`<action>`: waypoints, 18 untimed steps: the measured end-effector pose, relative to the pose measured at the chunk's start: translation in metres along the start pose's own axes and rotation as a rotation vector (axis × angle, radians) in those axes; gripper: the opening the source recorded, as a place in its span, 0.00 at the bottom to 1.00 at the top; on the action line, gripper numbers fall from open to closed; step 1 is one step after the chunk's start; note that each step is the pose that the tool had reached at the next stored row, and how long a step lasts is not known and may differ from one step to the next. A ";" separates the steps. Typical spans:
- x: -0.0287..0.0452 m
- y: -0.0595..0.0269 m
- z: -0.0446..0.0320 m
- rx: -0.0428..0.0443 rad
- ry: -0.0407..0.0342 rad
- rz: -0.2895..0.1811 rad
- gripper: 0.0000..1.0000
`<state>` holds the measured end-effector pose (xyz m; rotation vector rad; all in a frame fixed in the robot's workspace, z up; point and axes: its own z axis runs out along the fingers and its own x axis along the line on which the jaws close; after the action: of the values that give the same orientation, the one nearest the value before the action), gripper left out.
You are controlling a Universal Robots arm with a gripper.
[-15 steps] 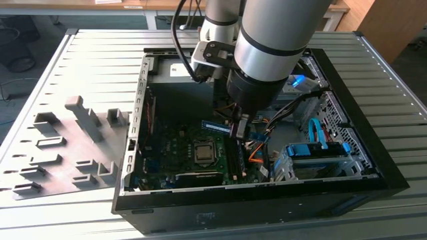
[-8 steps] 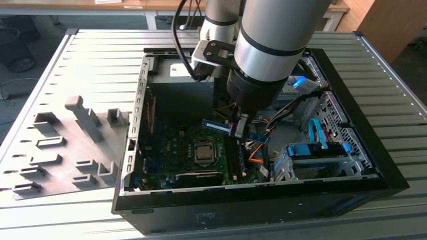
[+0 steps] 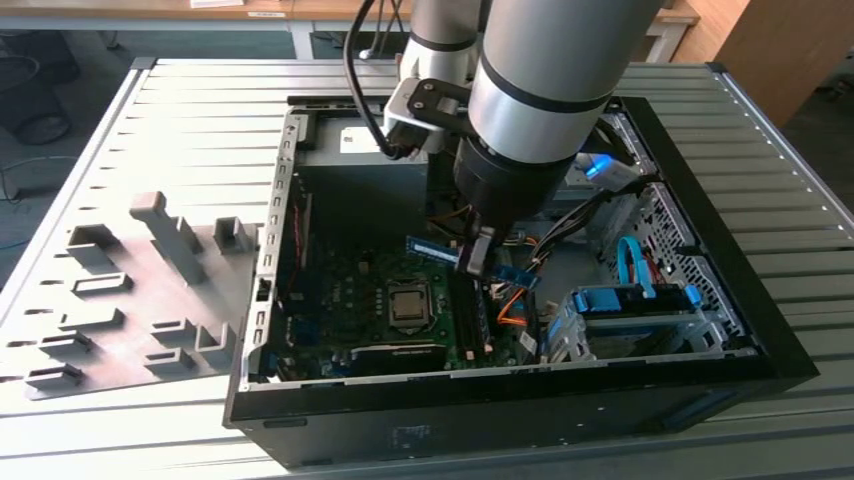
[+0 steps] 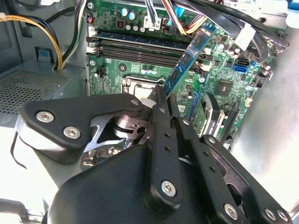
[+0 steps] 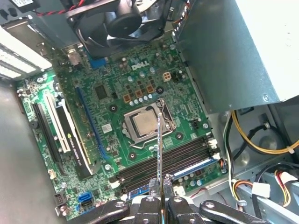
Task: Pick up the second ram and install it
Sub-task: 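Insert the second ram into the second slot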
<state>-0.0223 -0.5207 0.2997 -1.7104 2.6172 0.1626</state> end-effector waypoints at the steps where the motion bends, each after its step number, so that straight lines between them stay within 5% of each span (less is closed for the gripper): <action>1: 0.0000 0.0000 0.0000 0.0003 -0.0004 0.005 0.14; 18: 0.0000 0.0000 0.0003 0.0059 -0.0074 0.090 0.14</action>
<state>-0.0224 -0.5207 0.2994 -1.5881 2.6877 0.1615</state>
